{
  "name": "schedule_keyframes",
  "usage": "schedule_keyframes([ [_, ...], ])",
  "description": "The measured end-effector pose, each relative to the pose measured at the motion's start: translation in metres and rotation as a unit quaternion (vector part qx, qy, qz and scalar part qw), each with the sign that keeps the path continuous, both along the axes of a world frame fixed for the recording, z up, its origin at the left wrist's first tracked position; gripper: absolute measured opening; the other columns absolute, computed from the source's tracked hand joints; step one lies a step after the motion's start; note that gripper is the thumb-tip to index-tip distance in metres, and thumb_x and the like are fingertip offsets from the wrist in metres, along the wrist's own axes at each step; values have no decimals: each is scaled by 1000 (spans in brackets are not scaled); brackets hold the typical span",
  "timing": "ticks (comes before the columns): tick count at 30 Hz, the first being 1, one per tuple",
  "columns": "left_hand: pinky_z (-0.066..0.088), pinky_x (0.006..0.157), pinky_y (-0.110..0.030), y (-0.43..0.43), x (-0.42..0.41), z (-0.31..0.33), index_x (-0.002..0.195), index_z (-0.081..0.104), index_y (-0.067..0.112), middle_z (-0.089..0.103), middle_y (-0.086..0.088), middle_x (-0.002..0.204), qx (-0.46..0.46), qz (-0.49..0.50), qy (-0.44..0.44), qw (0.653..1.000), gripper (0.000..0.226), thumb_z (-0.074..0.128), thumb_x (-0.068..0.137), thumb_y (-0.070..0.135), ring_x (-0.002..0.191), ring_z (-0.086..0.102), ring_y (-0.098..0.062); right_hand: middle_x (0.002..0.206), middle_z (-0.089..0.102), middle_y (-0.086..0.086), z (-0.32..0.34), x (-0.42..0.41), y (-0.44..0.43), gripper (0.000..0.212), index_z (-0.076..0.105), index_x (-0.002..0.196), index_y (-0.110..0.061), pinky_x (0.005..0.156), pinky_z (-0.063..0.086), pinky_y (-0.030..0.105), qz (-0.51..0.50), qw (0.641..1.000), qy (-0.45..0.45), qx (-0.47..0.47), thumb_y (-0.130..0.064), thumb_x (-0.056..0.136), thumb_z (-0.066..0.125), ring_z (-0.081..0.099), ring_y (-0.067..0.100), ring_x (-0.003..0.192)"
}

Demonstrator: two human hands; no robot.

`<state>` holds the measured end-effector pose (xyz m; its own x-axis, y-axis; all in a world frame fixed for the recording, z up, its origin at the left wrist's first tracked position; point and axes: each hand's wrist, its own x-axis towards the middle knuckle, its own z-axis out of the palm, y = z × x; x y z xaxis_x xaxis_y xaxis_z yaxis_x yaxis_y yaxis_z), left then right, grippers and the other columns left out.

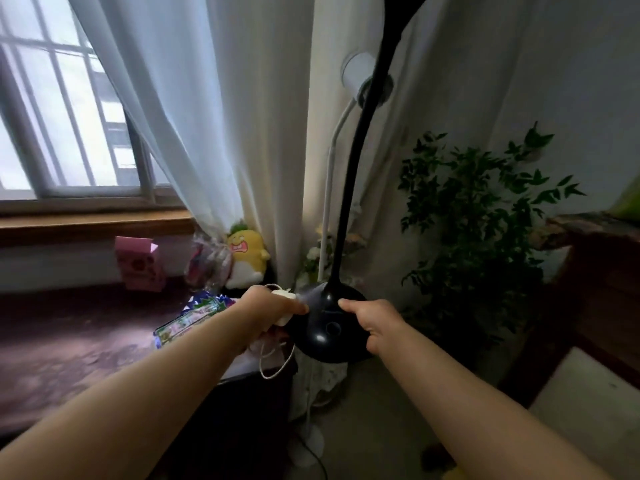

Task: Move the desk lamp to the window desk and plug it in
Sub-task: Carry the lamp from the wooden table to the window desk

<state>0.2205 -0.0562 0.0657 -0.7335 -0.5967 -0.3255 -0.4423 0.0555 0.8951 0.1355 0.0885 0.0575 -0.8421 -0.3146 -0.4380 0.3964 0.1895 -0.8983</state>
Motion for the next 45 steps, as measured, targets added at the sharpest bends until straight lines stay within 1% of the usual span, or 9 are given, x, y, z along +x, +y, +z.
schedule_keyframes([
  [2, 49, 43, -22, 0, 16, -5, 98, 64, 0, 66, -16, 77, -3, 17, -2, 1000, 47, 85, 63, 22, 58, 61, -26, 116, 67, 23, -2, 12, -3, 51, 59, 122, 4, 90, 54, 53, 13, 1000, -2, 1, -17, 78, 76, 66, 40, 102],
  [5, 60, 65, -38, -1, 36, -6, 106, 63, -1, 71, -22, 94, 15, 31, 6, 999, 55, 86, 60, 19, 72, 66, -30, 117, 66, 24, -2, 28, -7, 48, 59, 121, 3, 83, 56, 50, 27, 1000, -4, 2, -15, 80, 74, 66, 41, 102],
  [11, 51, 47, -25, -10, 67, -5, 104, 63, 2, 67, -17, 86, 9, 48, 23, 999, 45, 83, 67, 16, 61, 62, -23, 114, 67, 24, 3, 52, -21, 46, 58, 123, 2, 53, 53, 37, 52, 998, -16, -20, -12, 81, 73, 67, 38, 90],
  [20, 56, 85, -52, -44, 110, 2, 93, 62, 3, 69, -24, 90, 30, 80, 44, 995, 39, 84, 63, 12, 80, 68, -36, 111, 68, 26, 12, 91, -61, 33, 62, 113, 6, 63, 54, 41, 79, 996, -13, -40, -8, 84, 69, 67, 39, 89],
  [23, 61, 67, -43, -61, 131, 4, 101, 61, -1, 67, -22, 88, 40, 82, 50, 995, 40, 82, 69, 8, 69, 68, -33, 104, 69, 25, 9, 109, -84, 38, 62, 116, 6, 56, 55, 38, 76, 996, -11, -51, -7, 81, 71, 66, 34, 73],
  [27, 59, 50, -30, -91, 163, 8, 103, 61, 0, 66, -16, 86, 41, 89, 49, 994, 41, 82, 69, 7, 65, 65, -25, 98, 65, 24, 12, 142, -112, 32, 63, 113, 9, 71, 54, 45, 92, 994, -8, -64, -5, 85, 66, 62, 30, 67],
  [32, 58, 53, -28, -130, 206, 12, 93, 61, 4, 67, -15, 90, 34, 98, 40, 994, 32, 82, 68, 9, 69, 65, -23, 98, 69, 25, 13, 182, -153, 28, 65, 106, 10, 57, 54, 37, 91, 992, -12, -81, -3, 82, 69, 65, 33, 69],
  [41, 52, 46, -23, -201, 288, 16, 82, 62, 9, 67, -14, 88, 13, 107, 23, 994, 26, 83, 68, 13, 66, 66, -25, 94, 68, 23, 15, 258, -226, 19, 65, 100, 6, 72, 56, 48, 115, 990, -15, -84, -2, 83, 68, 66, 35, 79],
  [45, 58, 67, -34, -225, 321, 12, 87, 64, 7, 69, -17, 90, 10, 123, 21, 992, 30, 83, 66, 14, 72, 68, -30, 102, 70, 24, 10, 285, -254, 31, 63, 109, 10, 64, 57, 42, 128, 989, -18, -70, -3, 81, 70, 68, 34, 79],
])
